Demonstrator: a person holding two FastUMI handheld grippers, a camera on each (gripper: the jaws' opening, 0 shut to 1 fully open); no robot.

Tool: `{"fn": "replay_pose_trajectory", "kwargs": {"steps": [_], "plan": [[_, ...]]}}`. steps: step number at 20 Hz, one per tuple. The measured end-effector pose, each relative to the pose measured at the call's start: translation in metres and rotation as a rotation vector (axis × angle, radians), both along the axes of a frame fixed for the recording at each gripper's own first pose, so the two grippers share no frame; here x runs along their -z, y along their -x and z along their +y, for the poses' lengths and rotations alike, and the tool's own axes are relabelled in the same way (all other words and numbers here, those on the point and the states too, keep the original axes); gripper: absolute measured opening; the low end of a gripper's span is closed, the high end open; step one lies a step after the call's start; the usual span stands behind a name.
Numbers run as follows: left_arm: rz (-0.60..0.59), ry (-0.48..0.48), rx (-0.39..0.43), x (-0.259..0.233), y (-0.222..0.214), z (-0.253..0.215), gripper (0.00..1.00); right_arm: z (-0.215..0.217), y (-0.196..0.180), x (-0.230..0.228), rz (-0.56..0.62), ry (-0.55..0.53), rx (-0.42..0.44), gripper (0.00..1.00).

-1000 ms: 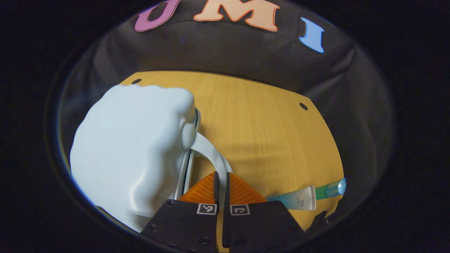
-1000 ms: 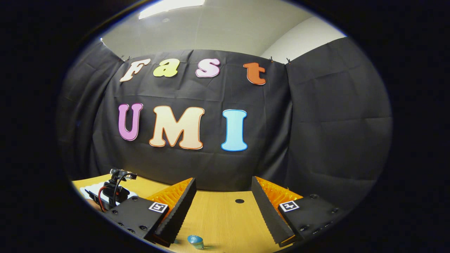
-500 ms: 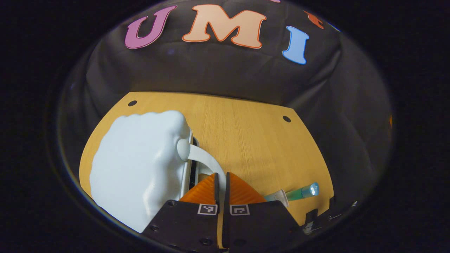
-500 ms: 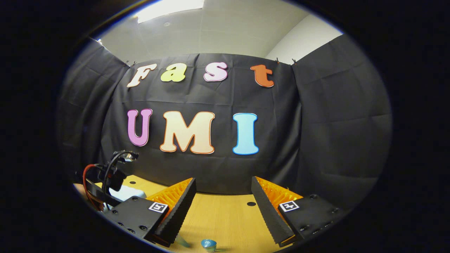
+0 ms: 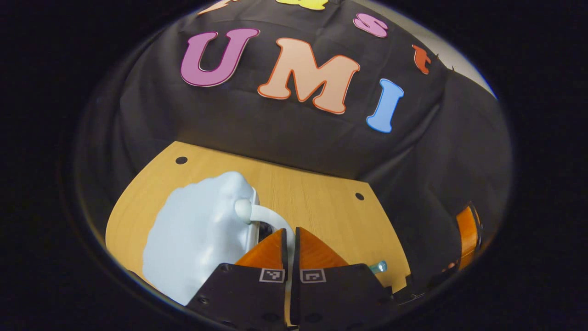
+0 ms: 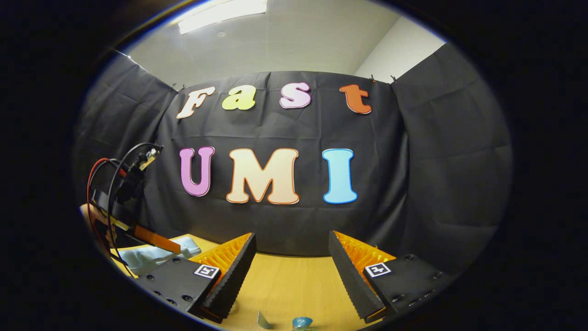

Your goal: First open the suitcase, pack the skin care products into it, and then close the suitcase.

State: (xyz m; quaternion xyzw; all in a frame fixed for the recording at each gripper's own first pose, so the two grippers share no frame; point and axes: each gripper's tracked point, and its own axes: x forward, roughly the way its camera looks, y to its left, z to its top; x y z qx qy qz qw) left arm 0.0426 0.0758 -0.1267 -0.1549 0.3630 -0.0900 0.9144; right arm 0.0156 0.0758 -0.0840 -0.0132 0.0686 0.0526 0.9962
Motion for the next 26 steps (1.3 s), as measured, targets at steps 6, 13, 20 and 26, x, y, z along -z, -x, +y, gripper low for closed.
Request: {"fn": "replay_pose_trajectory", "kwargs": {"steps": [6,13,20,26], "plan": [[-0.093,0.054,-0.031,-0.038,-0.013,0.068,0.00,0.050,-0.001,0.003,-0.002,0.008,-0.014,0.98],[-0.179,-0.041,-0.101,-0.061,-0.023,0.185,0.00,0.127,-0.008,0.012,-0.001,-0.006,-0.038,0.99],[-0.176,-0.110,-0.212,-0.051,-0.029,0.283,0.00,0.169,-0.015,0.010,-0.006,0.009,-0.058,0.99],[-0.126,-0.126,-0.326,-0.019,-0.028,0.349,0.00,0.184,-0.018,0.019,0.019,0.030,-0.065,0.99]]}}
